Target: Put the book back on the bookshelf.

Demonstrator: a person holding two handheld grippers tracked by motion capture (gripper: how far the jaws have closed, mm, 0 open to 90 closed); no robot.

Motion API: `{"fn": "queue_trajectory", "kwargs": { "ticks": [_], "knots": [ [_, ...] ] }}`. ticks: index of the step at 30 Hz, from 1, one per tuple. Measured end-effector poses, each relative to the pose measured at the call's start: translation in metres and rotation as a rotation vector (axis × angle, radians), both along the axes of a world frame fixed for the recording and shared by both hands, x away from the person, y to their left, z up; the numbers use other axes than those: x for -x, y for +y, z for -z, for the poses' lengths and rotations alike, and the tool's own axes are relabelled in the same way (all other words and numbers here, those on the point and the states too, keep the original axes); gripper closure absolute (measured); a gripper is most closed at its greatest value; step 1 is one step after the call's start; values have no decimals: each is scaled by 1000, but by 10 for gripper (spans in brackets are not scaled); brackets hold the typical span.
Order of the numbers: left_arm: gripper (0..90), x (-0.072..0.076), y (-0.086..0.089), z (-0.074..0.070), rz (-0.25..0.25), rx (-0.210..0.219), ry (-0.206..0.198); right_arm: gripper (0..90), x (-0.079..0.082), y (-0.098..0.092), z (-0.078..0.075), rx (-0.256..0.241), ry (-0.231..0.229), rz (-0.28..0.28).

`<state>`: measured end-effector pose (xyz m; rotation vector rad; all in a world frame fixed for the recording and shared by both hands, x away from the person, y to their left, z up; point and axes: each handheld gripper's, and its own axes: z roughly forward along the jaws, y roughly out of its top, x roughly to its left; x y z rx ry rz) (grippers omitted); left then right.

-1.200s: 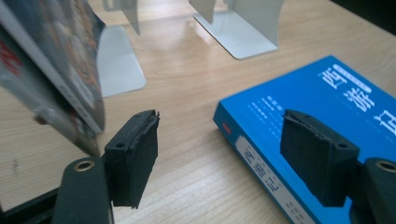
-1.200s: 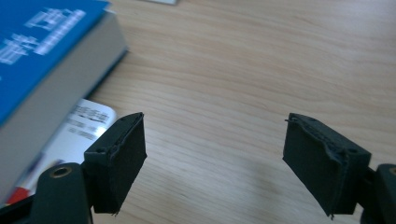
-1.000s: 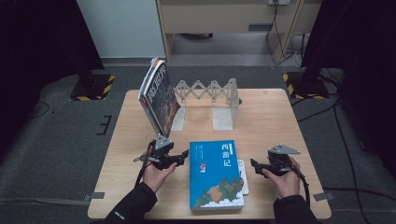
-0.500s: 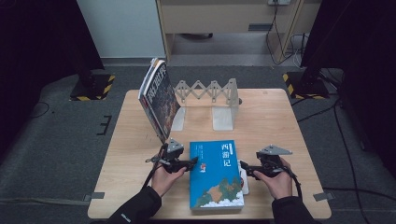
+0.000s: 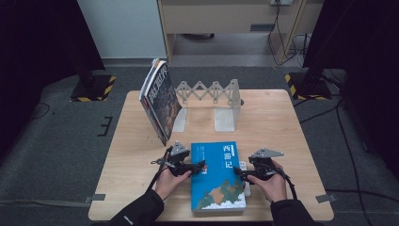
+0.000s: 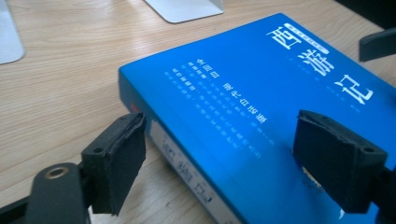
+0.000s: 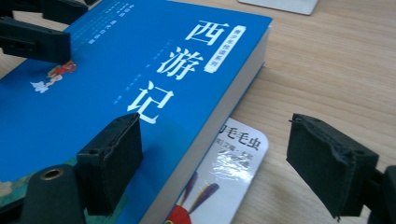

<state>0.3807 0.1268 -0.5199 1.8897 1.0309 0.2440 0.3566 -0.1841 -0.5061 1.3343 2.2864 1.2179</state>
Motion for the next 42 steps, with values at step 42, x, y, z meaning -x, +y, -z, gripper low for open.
{"fn": "queue_trajectory", "kwargs": {
  "ticks": [42],
  "knots": [
    [0, -17, -1, 22, -42, 187, 160, 172, -6, 11, 11, -106, 50, -10]
  ]
}}
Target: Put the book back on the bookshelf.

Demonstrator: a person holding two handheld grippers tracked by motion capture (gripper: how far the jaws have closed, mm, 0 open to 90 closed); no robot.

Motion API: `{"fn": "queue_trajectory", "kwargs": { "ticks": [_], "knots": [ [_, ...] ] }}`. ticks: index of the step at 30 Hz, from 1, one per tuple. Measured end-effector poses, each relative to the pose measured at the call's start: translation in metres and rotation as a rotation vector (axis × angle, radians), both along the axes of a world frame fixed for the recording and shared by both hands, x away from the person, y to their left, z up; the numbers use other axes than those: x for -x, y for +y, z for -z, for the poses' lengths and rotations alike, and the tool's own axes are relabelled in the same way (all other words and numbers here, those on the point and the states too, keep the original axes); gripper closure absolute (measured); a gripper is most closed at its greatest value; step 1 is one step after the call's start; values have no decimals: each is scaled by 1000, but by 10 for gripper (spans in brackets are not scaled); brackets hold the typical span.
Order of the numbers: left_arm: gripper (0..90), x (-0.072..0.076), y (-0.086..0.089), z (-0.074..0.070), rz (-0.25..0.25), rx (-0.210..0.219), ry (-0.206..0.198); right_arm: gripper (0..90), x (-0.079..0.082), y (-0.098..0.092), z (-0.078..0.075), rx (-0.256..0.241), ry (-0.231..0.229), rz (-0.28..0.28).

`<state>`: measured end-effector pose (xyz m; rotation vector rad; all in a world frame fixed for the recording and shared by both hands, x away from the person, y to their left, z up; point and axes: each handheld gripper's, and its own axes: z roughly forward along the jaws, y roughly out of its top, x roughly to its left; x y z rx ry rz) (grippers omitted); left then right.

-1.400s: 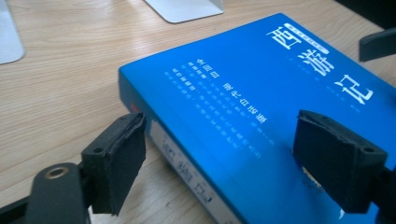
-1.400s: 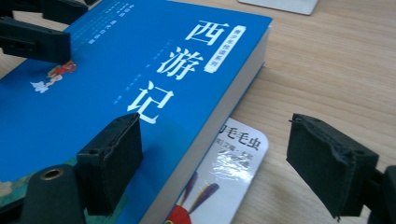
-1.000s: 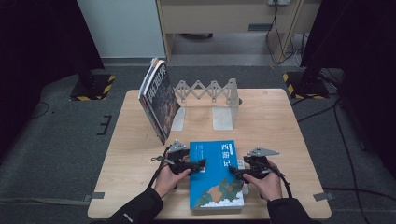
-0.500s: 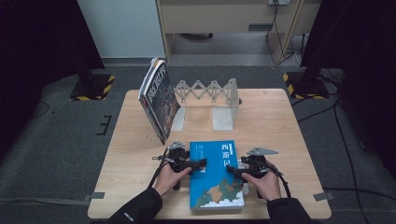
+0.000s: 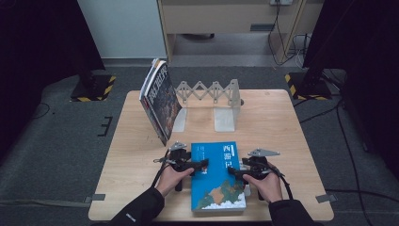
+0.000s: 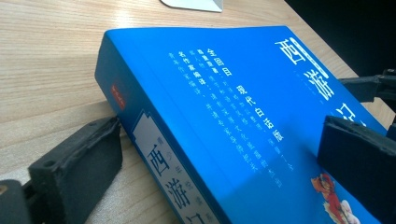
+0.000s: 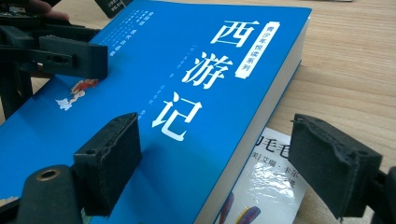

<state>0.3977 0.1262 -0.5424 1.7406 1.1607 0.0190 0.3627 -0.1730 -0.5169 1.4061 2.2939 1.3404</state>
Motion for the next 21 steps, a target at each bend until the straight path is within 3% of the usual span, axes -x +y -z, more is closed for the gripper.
{"fn": "queue_trajectory", "kwargs": {
  "ticks": [13, 21],
  "knots": [
    [0, 1, -2, 0, -32, 10, 5, 172, -1, 1, 3, -34, 16, 1],
    [58, 1, 3, 0, -45, 24, 21, 175, -2, 2, 4, -46, 25, 2]
  ]
}}
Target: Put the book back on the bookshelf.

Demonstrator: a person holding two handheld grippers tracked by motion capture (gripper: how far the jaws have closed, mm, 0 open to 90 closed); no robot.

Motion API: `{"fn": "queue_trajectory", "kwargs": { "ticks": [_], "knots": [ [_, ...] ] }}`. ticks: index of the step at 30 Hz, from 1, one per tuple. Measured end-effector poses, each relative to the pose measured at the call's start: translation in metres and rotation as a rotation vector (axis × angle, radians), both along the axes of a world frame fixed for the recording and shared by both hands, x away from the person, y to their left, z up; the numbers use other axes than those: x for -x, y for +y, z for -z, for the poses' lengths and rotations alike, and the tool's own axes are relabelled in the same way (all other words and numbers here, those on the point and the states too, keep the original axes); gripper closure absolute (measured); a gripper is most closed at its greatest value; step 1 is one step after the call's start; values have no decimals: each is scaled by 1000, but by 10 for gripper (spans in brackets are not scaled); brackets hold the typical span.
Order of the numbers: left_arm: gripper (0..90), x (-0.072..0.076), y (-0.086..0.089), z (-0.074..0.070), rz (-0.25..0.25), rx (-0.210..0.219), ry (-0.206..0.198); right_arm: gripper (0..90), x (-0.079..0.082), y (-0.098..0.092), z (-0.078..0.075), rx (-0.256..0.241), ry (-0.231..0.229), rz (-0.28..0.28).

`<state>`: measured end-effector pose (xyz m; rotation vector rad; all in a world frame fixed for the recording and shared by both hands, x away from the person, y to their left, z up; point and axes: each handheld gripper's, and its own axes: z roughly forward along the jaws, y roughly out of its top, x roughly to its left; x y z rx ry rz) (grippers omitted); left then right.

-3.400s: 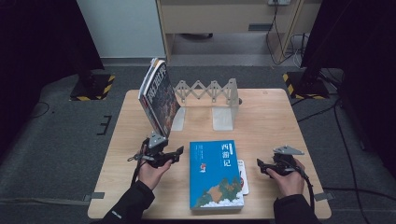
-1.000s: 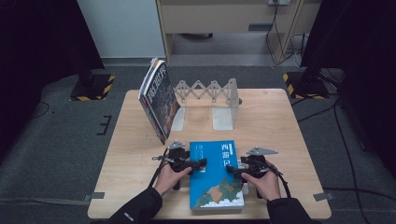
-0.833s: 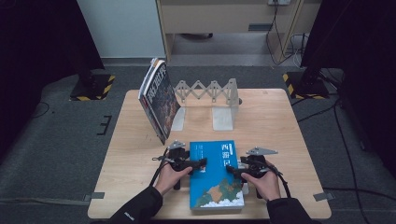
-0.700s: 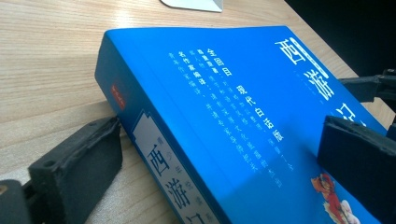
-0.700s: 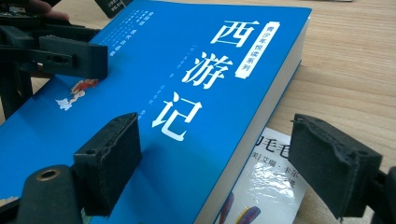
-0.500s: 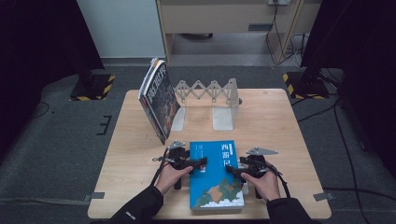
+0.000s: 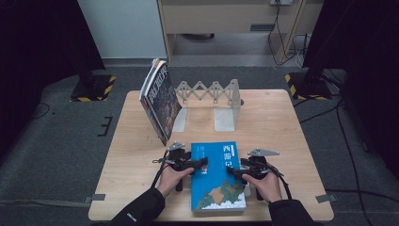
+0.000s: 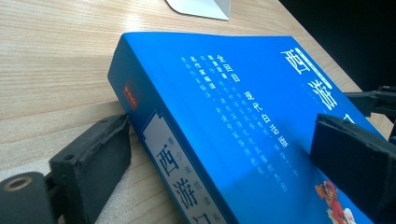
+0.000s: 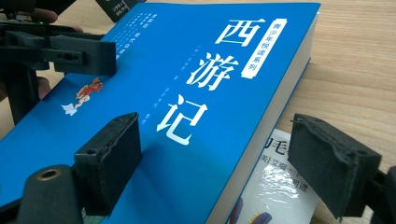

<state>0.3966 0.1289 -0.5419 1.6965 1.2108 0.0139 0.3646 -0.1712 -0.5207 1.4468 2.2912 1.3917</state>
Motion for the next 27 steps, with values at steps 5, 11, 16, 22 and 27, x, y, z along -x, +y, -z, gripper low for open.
{"fn": "queue_trajectory", "kwargs": {
  "ticks": [5, 11, 16, 22, 27],
  "knots": [
    [102, 0, 3, -2, 8, 9, 34, 175, -1, 0, 2, -21, 15, -5],
    [120, 3, 4, -2, 32, 19, 47, 176, 0, 1, 3, -32, 22, -13],
    [129, 1, 6, -3, 49, 20, 60, 168, 1, 4, 5, -53, 43, -24],
    [163, 0, 8, -4, 72, 37, 87, 168, 2, 4, 5, -50, 40, -25],
    [177, 1, 7, -4, 90, 51, 106, 168, 1, 4, 5, -50, 38, -28]
  ]
}}
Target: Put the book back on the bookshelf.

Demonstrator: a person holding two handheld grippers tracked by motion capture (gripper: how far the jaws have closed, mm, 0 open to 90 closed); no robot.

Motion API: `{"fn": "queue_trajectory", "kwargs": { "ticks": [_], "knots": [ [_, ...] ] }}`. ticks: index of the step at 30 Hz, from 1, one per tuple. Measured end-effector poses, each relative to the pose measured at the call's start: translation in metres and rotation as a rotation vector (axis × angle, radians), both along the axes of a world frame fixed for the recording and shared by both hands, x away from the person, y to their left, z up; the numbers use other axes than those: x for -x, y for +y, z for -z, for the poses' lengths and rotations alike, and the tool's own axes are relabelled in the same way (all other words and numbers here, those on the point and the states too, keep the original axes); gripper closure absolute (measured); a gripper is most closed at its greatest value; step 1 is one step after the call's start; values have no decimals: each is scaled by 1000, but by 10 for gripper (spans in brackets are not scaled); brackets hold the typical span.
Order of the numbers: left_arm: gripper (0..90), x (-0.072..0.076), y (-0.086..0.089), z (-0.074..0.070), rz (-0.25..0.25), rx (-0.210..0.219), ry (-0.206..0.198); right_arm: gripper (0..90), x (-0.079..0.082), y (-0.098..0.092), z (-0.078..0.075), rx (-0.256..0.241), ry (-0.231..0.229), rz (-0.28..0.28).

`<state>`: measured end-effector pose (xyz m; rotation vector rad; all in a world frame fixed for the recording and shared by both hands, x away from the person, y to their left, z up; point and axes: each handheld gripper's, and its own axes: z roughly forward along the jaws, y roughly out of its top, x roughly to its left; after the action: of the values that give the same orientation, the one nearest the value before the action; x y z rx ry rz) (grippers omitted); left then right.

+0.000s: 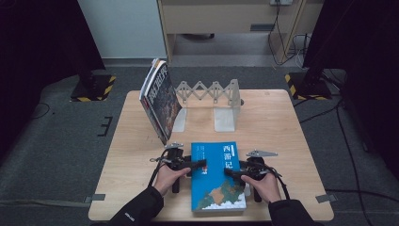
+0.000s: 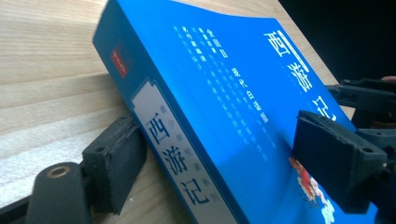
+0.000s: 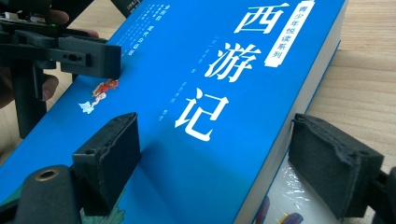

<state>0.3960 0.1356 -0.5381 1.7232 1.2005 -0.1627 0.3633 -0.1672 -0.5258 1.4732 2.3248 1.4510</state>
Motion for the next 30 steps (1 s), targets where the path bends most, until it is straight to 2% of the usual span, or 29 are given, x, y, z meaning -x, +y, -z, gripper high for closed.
{"fn": "queue_trajectory", "kwargs": {
  "ticks": [7, 10, 17, 23, 27, 30],
  "knots": [
    [211, 1, 1, -1, 21, 8, 10, 166, 0, 0, 0, -2, 0, 0],
    [213, 1, 1, -3, 24, 7, 2, 166, 0, -1, 0, -2, 1, -2],
    [241, -1, 2, -6, 46, -8, 8, 163, 1, -1, 0, -1, 4, -4],
    [254, -4, 2, -5, 63, 18, 29, 162, 0, -1, 0, -5, 6, -6],
    [265, -6, 2, -9, 78, 12, 32, 161, 0, -2, 0, -12, 13, -9],
    [279, -6, 1, -9, 70, 20, 37, 161, 0, -3, 0, -18, 15, -12]
  ]
}}
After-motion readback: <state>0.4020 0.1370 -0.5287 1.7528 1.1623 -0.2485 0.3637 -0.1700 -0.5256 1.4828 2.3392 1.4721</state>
